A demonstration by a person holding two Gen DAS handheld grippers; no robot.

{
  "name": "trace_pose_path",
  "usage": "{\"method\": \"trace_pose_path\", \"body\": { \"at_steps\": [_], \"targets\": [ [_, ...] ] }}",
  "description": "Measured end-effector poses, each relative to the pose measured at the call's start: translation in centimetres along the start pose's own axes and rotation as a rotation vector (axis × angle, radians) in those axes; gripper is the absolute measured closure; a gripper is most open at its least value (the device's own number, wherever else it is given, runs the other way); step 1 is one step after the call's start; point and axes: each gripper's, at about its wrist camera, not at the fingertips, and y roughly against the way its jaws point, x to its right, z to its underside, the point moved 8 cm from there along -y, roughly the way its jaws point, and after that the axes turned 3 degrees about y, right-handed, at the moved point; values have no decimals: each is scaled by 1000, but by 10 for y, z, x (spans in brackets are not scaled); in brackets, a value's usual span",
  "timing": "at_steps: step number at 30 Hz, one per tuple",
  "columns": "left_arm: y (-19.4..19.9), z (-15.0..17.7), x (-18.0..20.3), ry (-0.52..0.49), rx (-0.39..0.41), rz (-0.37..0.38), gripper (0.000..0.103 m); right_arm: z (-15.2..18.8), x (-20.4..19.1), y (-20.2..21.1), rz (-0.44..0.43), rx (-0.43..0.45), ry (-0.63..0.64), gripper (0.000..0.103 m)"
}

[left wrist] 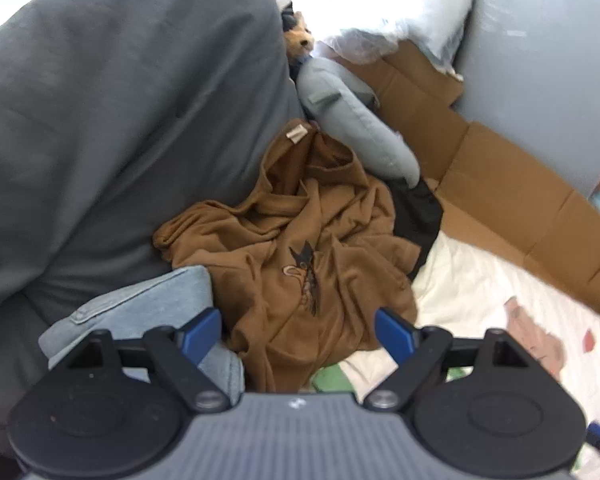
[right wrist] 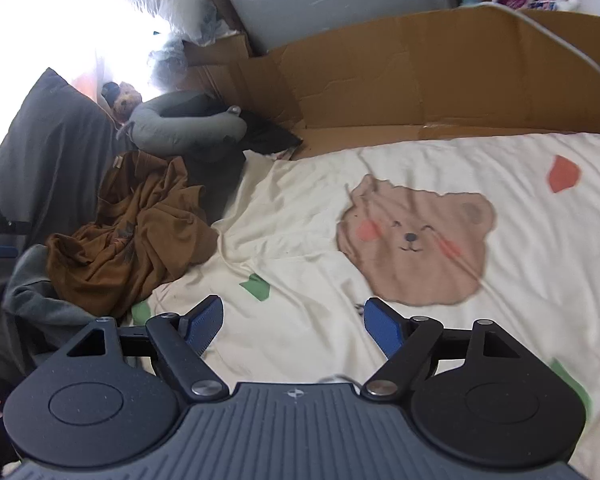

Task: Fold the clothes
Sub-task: 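Move both tools toward the brown t-shirt on the clothes pile, then close the left gripper on the brown t-shirt while the right gripper grasps it too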

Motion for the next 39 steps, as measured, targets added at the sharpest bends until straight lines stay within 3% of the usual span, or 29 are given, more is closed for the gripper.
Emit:
{"method": "trace_pose_path", "body": {
  "at_steps": [3,7,10,17,22,24,30,39],
  "targets": [
    [-12,11,-3,1,28,-42,17,-5,-16,-37,-46,-25,20,22],
    [-30,24,-9,16,19,-28,17,-16,-44,-85,-112,-36,86,22],
    [-37,26,-10,-2,56,-33,29,-25,-65,-121,-161,-41,138,22],
    [-56,26,-12,-23,75,-51,30,-39,-99,-178,-223,-58,200,22],
    [-68,23,-6,-55,66,-41,32,-42,-117,-210,-234,-69,227,20],
    [-73,23,-3,-90,57,-55,37,-45,-126,-223,-252,-66,238,19],
    [-85,24,-6,-107,15,-97,38,-49,-153,-266,-256,-91,321,17],
    [-92,30,-20,-92,6,-104,57,-41,-165,-314,-213,-175,341,19]
  ]
}}
